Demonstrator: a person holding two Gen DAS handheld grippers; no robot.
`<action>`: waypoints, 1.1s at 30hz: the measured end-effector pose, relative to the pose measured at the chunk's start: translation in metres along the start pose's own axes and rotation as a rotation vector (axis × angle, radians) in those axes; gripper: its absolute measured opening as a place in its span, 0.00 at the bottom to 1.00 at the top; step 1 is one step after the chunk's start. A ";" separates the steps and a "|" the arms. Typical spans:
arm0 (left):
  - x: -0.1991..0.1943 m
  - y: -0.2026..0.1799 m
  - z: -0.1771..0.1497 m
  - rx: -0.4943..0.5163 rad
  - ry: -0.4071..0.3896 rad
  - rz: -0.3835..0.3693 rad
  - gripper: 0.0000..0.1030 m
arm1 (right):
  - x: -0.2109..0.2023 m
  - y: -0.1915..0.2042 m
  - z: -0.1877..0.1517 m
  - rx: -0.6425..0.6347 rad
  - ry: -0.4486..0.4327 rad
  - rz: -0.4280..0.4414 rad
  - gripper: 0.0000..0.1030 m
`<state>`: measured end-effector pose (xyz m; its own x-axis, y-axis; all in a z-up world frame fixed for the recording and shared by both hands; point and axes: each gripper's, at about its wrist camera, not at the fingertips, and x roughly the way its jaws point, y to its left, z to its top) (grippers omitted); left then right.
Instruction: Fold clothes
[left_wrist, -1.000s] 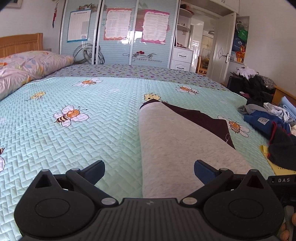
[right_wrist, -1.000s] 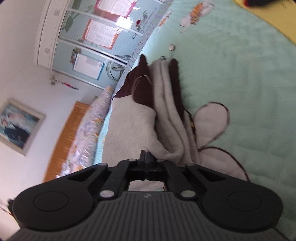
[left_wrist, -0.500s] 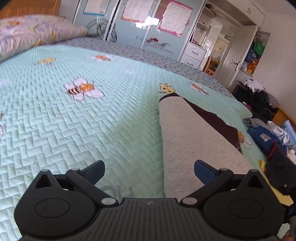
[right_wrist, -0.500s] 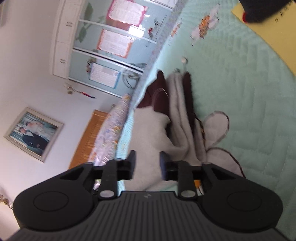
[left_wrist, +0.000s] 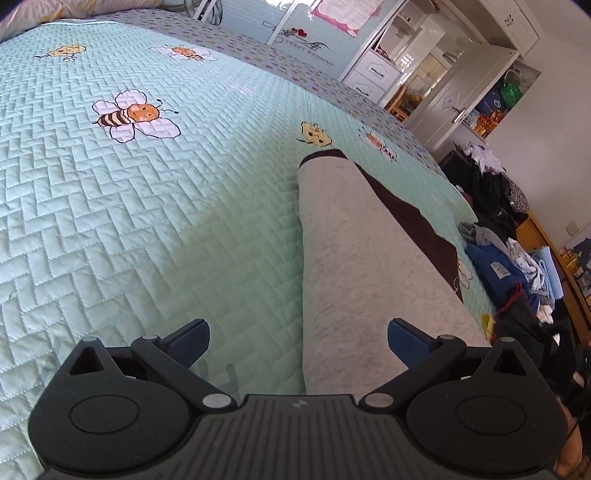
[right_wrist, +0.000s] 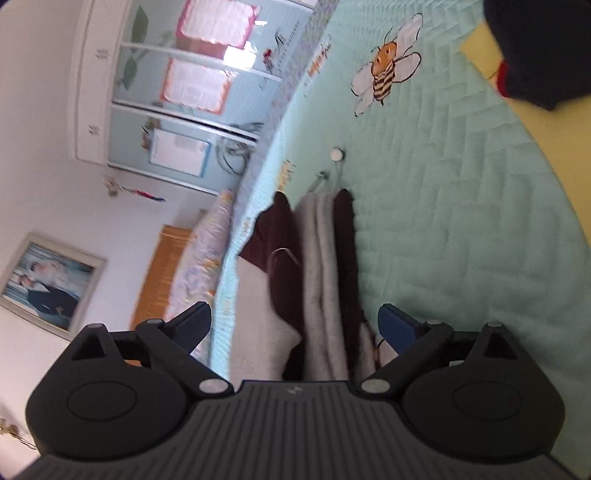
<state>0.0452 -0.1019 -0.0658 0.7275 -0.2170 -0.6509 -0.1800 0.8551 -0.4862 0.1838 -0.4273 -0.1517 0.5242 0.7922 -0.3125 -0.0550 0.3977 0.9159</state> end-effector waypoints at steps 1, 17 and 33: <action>0.000 -0.001 0.000 0.002 0.005 0.002 0.99 | 0.007 0.002 0.004 -0.017 0.028 -0.006 0.94; 0.014 0.001 0.012 -0.027 0.039 0.008 0.99 | 0.085 0.027 0.039 -0.087 0.279 -0.106 1.00; 0.068 0.017 0.047 -0.207 0.163 -0.153 0.99 | 0.105 0.046 0.042 -0.213 0.494 0.056 1.00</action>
<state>0.1224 -0.0800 -0.0913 0.6438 -0.4231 -0.6376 -0.2196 0.6960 -0.6836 0.2724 -0.3451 -0.1321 0.0559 0.9177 -0.3934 -0.2695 0.3933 0.8790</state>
